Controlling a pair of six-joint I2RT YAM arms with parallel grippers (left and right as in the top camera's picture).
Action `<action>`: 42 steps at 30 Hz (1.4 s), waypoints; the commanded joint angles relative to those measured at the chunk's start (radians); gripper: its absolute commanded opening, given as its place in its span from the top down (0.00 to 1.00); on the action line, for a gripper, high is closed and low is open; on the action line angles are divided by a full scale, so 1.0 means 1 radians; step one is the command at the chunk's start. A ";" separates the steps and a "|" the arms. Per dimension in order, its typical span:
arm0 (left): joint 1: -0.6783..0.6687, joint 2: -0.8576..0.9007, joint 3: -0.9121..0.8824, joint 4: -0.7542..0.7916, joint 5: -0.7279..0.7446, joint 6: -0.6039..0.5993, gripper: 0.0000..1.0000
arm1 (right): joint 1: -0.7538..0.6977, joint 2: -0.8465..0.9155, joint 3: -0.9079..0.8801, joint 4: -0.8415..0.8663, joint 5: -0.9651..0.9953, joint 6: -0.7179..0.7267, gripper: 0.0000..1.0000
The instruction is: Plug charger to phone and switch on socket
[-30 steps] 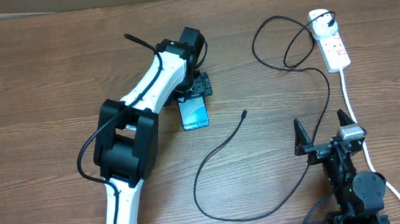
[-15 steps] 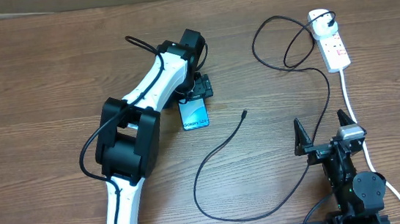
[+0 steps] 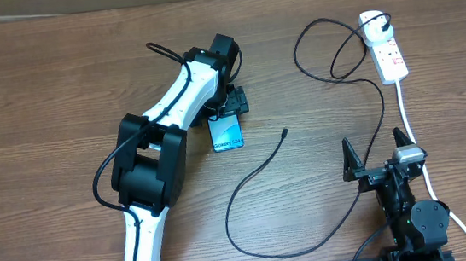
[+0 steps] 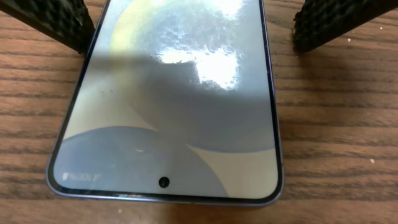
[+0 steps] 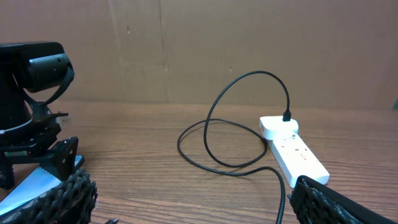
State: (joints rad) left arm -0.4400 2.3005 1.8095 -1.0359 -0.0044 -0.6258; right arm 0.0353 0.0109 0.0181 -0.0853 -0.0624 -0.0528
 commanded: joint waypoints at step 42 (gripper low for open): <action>-0.045 0.028 -0.163 0.053 0.042 -0.069 0.05 | 0.007 -0.008 -0.010 0.004 0.009 -0.001 0.00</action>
State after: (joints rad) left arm -0.4763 2.2513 1.7084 -0.9730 -0.0204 -0.6746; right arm 0.0353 0.0109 0.0181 -0.0856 -0.0624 -0.0525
